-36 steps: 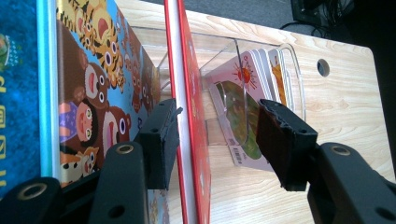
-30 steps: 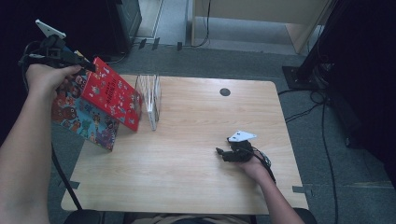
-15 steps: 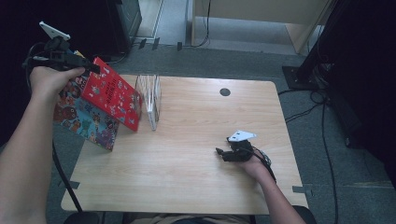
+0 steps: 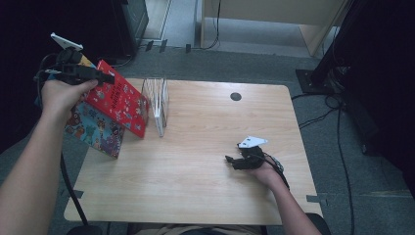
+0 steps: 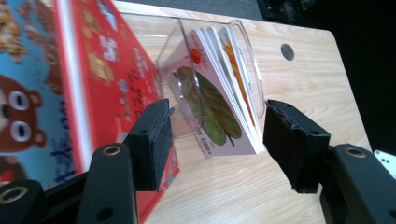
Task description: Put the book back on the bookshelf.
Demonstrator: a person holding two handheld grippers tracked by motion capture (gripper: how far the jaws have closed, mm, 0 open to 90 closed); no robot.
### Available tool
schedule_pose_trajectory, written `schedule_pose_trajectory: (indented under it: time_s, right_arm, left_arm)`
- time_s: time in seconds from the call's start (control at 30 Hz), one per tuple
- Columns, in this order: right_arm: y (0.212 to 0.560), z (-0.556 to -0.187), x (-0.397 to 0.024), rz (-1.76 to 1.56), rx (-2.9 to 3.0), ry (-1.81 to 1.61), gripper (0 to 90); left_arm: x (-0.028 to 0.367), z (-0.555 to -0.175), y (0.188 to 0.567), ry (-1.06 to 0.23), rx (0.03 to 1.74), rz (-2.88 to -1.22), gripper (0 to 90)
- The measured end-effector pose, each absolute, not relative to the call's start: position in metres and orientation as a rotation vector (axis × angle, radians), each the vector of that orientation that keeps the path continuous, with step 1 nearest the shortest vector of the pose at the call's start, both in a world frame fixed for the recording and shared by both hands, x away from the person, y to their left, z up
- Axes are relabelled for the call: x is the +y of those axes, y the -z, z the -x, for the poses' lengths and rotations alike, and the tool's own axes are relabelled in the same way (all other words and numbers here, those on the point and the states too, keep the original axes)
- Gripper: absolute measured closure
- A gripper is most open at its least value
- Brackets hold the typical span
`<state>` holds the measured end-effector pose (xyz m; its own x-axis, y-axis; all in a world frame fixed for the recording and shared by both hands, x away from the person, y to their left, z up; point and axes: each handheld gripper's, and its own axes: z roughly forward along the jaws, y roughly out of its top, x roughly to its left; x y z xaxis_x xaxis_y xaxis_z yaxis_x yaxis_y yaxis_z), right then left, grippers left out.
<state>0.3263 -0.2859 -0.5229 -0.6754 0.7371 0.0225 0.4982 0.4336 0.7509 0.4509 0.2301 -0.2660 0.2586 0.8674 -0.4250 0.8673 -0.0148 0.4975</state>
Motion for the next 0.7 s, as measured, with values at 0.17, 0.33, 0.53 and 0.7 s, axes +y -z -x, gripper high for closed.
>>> schedule_pose_trajectory:
  time_s: [0.17,0.33,0.53,0.7]
  right_arm:
    - [0.523,-0.326,-0.286,-1.063,2.383,-1.092,26.6]
    - [0.523,-0.326,-0.286,-1.063,2.382,-1.092,26.6]
    - [0.523,-0.326,-0.286,-1.061,2.382,-1.092,26.6]
    - [0.523,-0.326,-0.286,-1.062,2.382,-1.092,26.6]
  left_arm:
    - [0.219,-0.441,0.273,0.000,1.537,-1.864,41.7]
    - [0.208,-0.432,0.279,-0.018,1.491,-1.900,41.2]
    - [0.196,-0.419,0.288,-0.009,1.444,-1.910,40.7]
    - [0.186,-0.410,0.297,0.005,1.410,-1.912,40.4]
